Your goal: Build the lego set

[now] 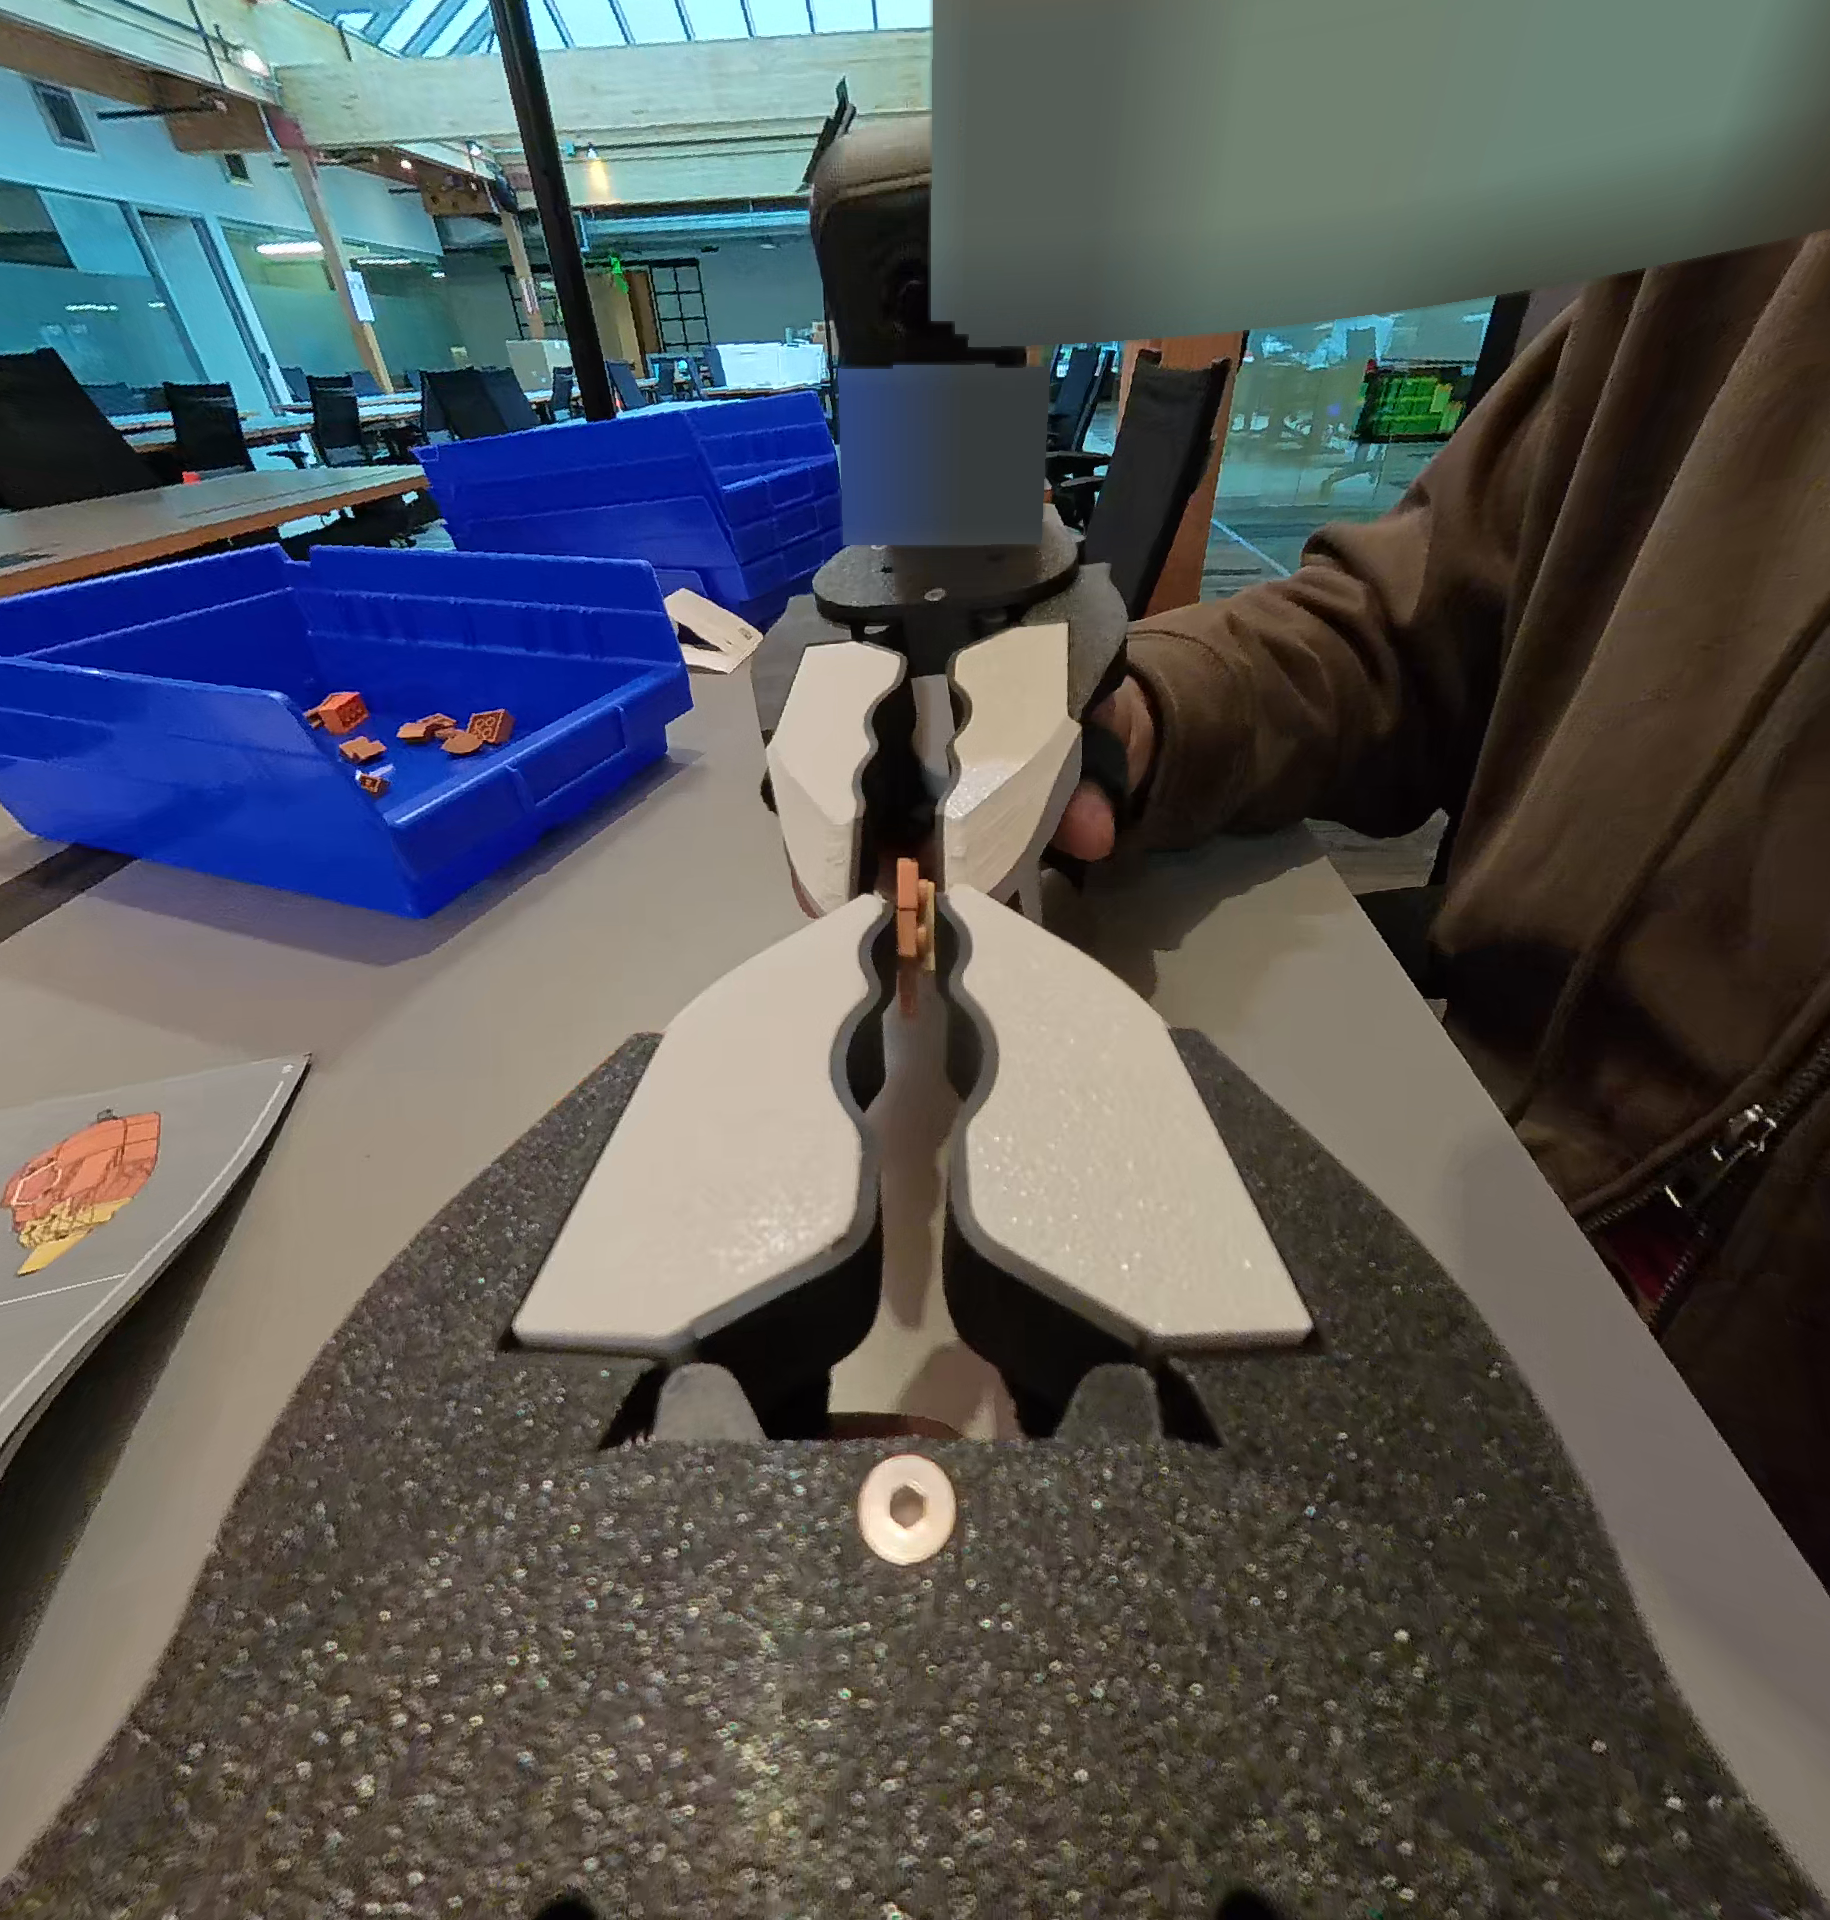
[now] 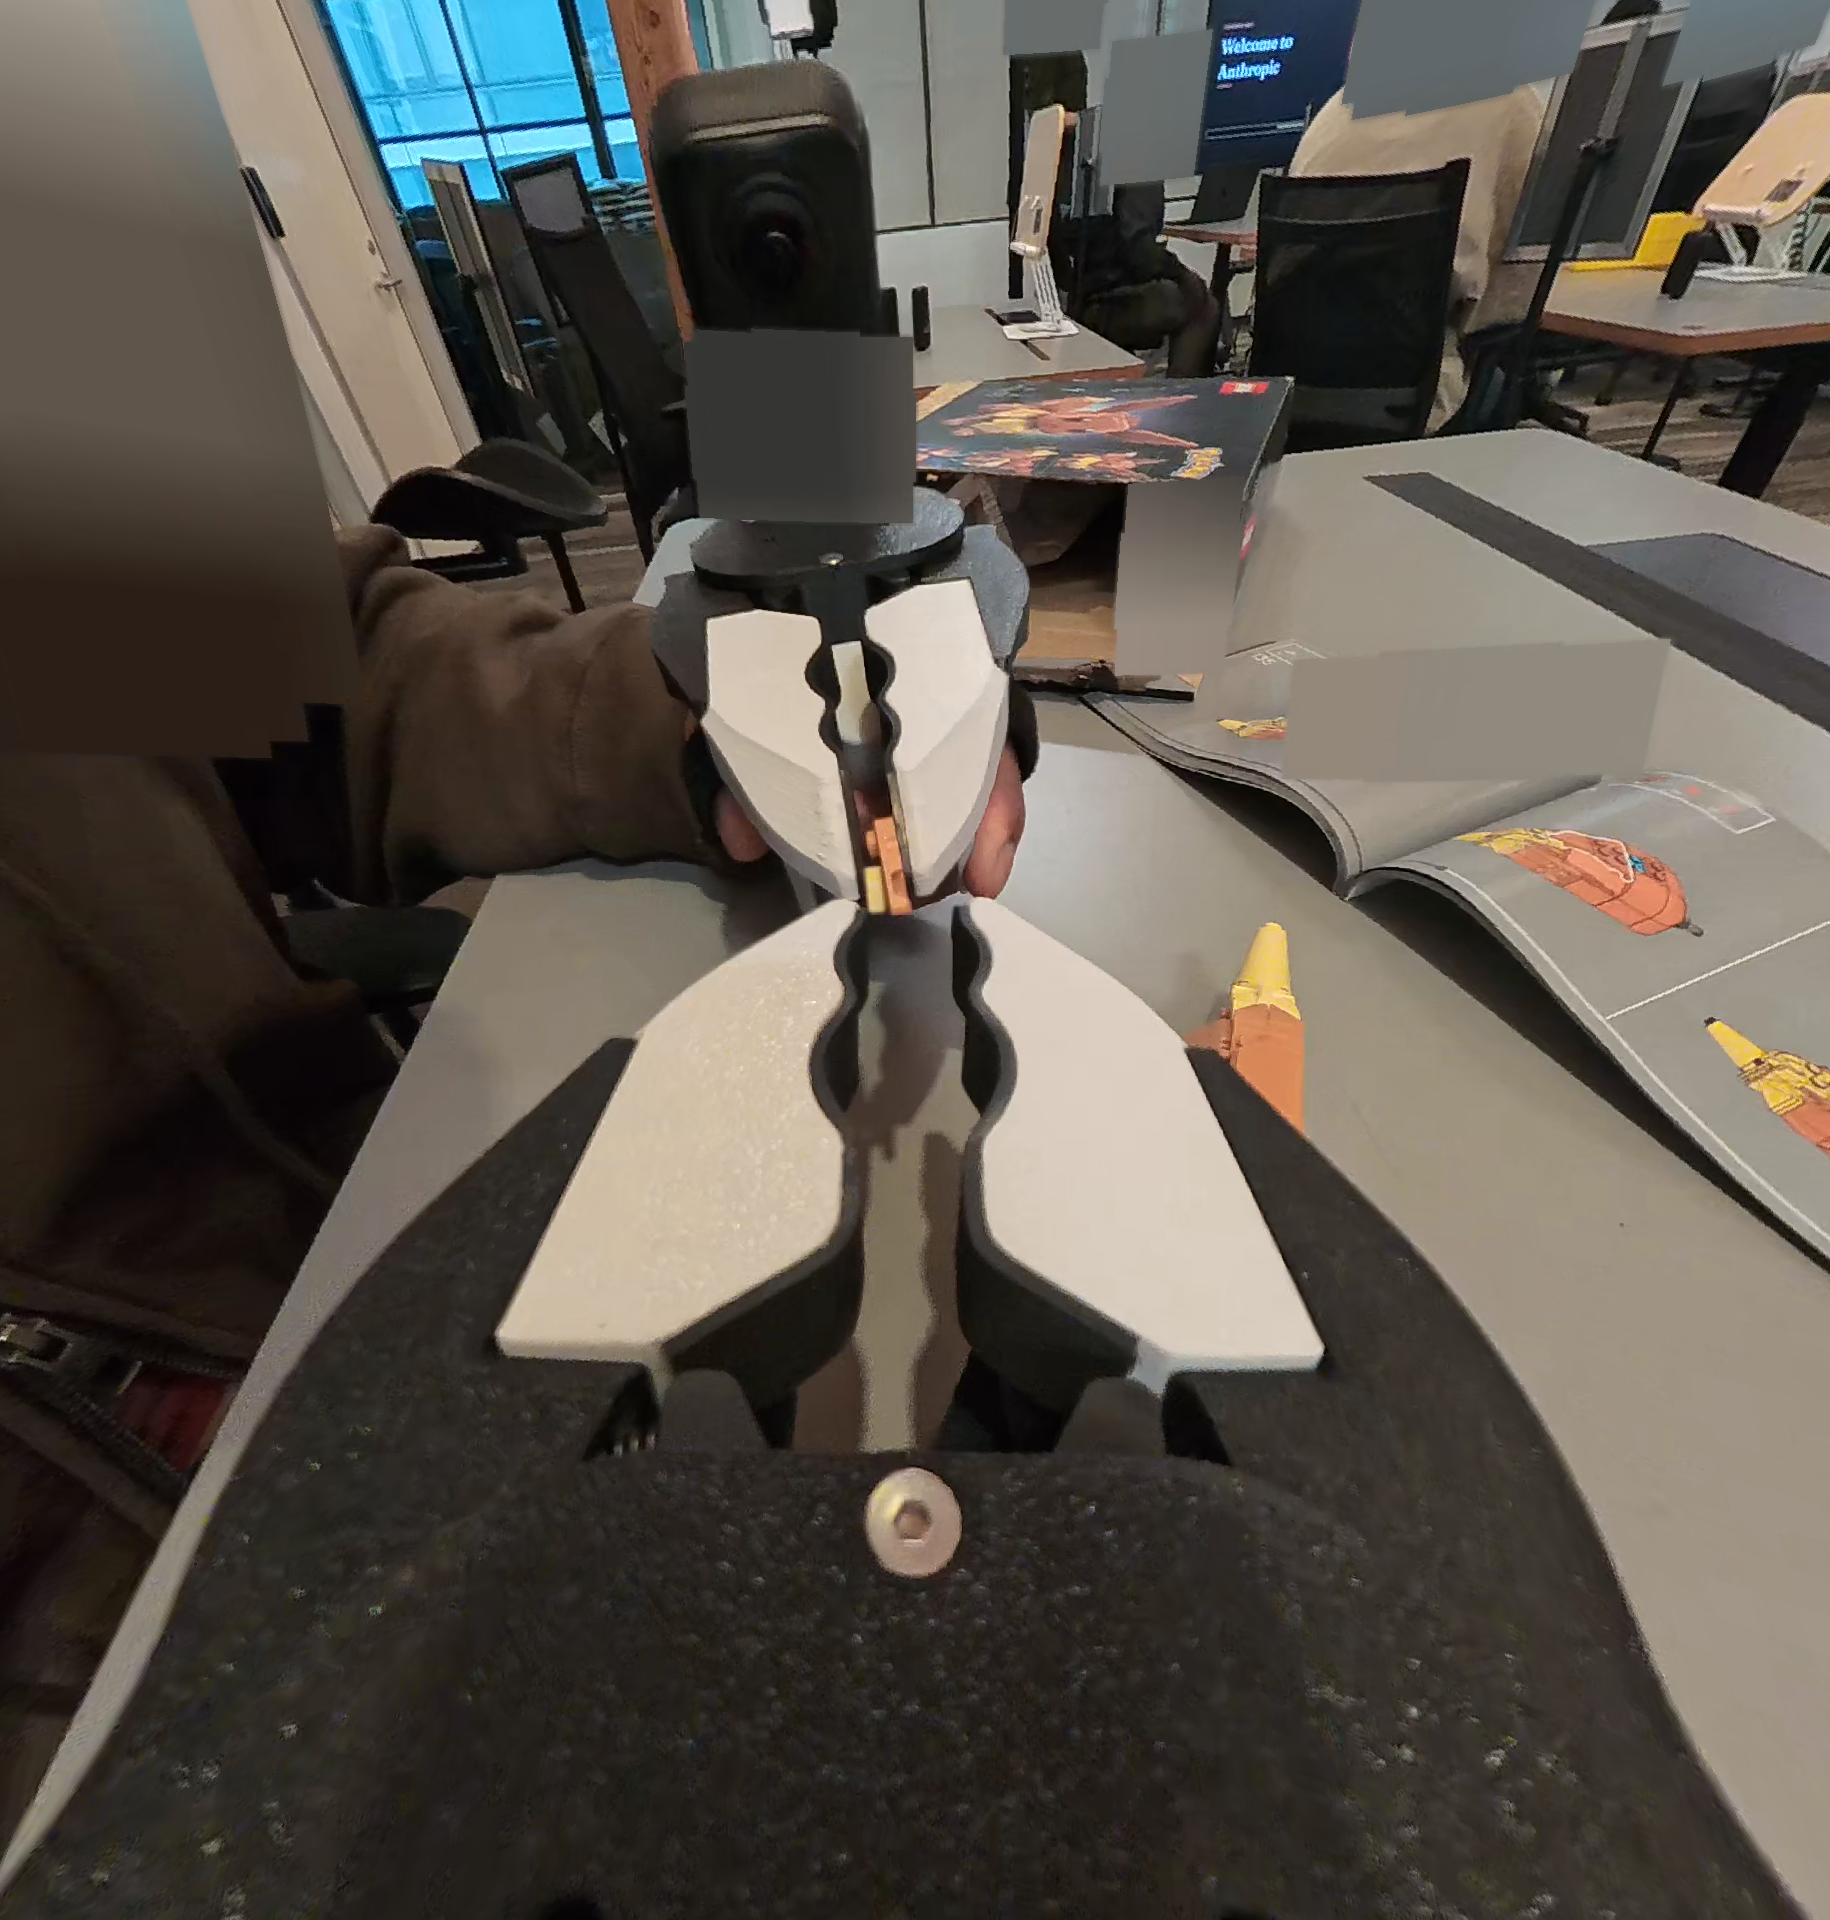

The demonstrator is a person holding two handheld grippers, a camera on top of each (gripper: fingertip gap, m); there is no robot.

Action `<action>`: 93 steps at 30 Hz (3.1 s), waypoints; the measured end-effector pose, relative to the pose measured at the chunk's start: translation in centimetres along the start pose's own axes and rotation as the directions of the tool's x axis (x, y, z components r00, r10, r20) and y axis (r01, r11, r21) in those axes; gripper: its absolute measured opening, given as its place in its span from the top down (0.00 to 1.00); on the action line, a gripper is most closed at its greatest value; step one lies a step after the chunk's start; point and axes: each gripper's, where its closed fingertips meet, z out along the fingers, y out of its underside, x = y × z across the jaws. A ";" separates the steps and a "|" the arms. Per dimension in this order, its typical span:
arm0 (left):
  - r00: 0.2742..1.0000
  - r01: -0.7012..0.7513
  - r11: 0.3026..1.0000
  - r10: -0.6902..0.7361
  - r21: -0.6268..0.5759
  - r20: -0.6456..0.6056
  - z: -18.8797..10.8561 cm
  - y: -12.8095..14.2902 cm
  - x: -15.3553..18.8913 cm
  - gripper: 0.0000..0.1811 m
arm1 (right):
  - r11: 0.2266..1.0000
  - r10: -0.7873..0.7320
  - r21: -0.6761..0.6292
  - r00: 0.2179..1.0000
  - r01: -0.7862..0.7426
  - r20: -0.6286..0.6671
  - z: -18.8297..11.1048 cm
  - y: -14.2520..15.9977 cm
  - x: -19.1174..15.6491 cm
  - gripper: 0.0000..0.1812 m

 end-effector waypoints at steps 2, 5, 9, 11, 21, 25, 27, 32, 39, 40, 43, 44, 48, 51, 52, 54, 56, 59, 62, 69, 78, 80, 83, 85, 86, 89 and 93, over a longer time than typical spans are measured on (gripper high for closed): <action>1.000 -0.017 1.000 0.017 -0.008 0.000 0.0 0.0 0.1 0.97 | 1.000 -0.023 -0.003 1.000 0.023 0.001 0.0 0.1 -0.2 0.93; 0.999 -0.032 0.999 0.032 -0.013 -0.003 0.0 0.0 0.3 0.97 | 0.999 -0.052 -0.003 0.999 0.052 0.007 0.0 0.1 -0.5 0.94; 0.998 -0.059 0.998 0.059 -0.018 0.016 0.1 0.0 0.3 0.97 | 0.998 -0.062 -0.001 0.998 0.062 0.011 0.0 0.0 -0.6 0.96; 0.997 -0.071 0.997 0.071 -0.022 0.018 0.1 0.0 0.3 0.97 | 0.998 -0.059 -0.001 0.998 0.059 0.016 0.0 0.0 -0.6 0.97; 0.994 -0.107 0.993 0.109 -0.059 0.024 0.2 0.4 0.4 0.97 | 0.999 -0.043 -0.008 0.998 0.044 0.039 0.0 0.5 -0.6 0.97; 0.993 -0.084 0.994 0.089 -0.069 0.078 0.4 0.4 -0.5 0.96 | 1.000 0.010 0.012 1.000 -0.010 0.010 -0.2 0.5 0.3 0.97; 0.993 -0.074 0.996 0.078 -0.048 0.084 0.5 0.2 -0.5 0.96 | 0.998 0.046 0.031 0.999 -0.047 0.024 -0.3 0.3 0.4 0.97; 0.991 -0.046 0.999 0.048 -0.022 0.126 0.2 -0.1 -1.2 0.91 | 0.985 0.145 0.090 0.988 -0.149 0.052 -0.7 -0.4 0.9 0.97; 0.988 0.097 0.995 -0.099 0.021 0.121 0.2 -0.3 -1.8 0.88 | 0.945 0.280 0.144 0.955 -0.292 0.102 -1.1 -1.0 1.4 0.97; 0.988 0.101 0.995 -0.103 0.021 0.118 0.3 -0.2 -1.8 0.88 | 0.943 0.288 0.143 0.952 -0.301 0.103 -1.0 -1.0 1.4 0.97; 0.986 0.109 0.994 -0.112 0.029 0.121 0.4 -0.2 -1.8 0.95 | 0.936 0.309 0.143 0.945 -0.322 0.108 -0.9 -0.9 1.5 0.97; 0.985 0.119 0.992 -0.122 0.029 0.119 0.4 -0.2 -1.8 0.96 | 0.933 0.315 0.145 0.943 -0.328 0.108 -0.8 -0.9 1.6 0.97; 0.976 0.193 0.980 -0.196 0.040 0.096 0.3 0.0 -2.0 0.97 | 0.931 0.329 0.134 0.939 -0.341 0.102 -0.7 -0.7 1.7 0.96; 0.952 0.296 0.952 -0.300 0.081 0.052 0.2 -0.3 -2.2 0.96 | 0.938 0.315 0.127 0.946 -0.322 0.077 -0.7 -0.6 2.0 0.95; 0.940 0.333 0.938 -0.338 0.094 0.043 0.1 -0.4 -2.3 0.96 | 0.942 0.307 0.123 0.949 -0.313 0.066 -0.6 -0.5 2.1 0.93; 0.918 0.390 0.913 -0.395 0.118 0.023 -0.2 -0.5 -2.6 0.96 | 0.951 0.286 0.110 0.958 -0.288 0.038 -0.6 -0.4 2.3 0.89; 0.897 0.437 0.890 -0.442 0.132 0.009 -0.4 -0.5 -2.9 0.96 | 0.964 0.248 0.099 0.969 -0.247 0.001 -0.7 -0.3 2.6 0.85; 0.853 0.520 0.843 -0.521 0.137 -0.031 -0.5 -0.3 -3.0 0.96 | 0.980 0.182 0.089 0.983 -0.178 -0.038 -0.9 -0.6 2.9 0.82; 0.769 0.640 0.753 -0.629 0.153 -0.119 -0.7 -0.5 -3.0 0.96 | 0.994 0.091 0.070 0.993 -0.086 -0.074 -0.9 -0.6 3.0 0.81; 0.574 0.817 0.558 -0.766 0.143 -0.290 -1.1 -0.8 -2.7 0.97 | 0.994 -0.084 0.069 0.992 0.090 -0.090 -0.9 -1.4 2.9 0.80; 0.440 0.872 0.487 -0.818 -0.038 -0.371 -0.2 -0.2 -0.2 0.96 | 0.980 -0.191 0.077 0.979 0.185 0.073 -0.8 -1.3 0.7 0.81; 0.433 0.869 0.490 -0.820 -0.067 -0.374 0.0 -0.1 0.2 0.96 | 0.975 -0.216 0.075 0.971 0.209 0.104 -0.9 -1.2 0.1 0.82; 0.429 0.864 0.494 -0.824 -0.097 -0.371 0.2 0.1 0.7 0.96 | 0.969 -0.247 0.042 0.960 0.243 0.130 -0.7 -0.6 -0.4 0.84; 0.427 0.861 0.496 -0.824 -0.110 -0.373 0.2 0.1 0.9 0.96 | 0.965 -0.263 0.020 0.955 0.263 0.136 -0.5 -0.2 -0.6 0.84; 0.425 0.860 0.496 -0.825 -0.119 -0.372 0.3 0.2 1.0 0.96 | 0.962 -0.270 0.015 0.953 0.271 0.138 -0.4 -0.1 -0.7 0.85; 0.423 0.858 0.497 -0.828 -0.132 -0.369 0.3 0.3 1.2 0.96 | 0.957 -0.289 0.011 0.948 0.291 0.135 -0.2 0.1 -0.8 0.90; 0.439 0.862 0.498 -0.827 -0.095 -0.352 0.3 0.2 0.5 0.95 | 0.957 -0.291 0.022 0.950 0.290 0.110 -0.3 0.1 -0.4 0.91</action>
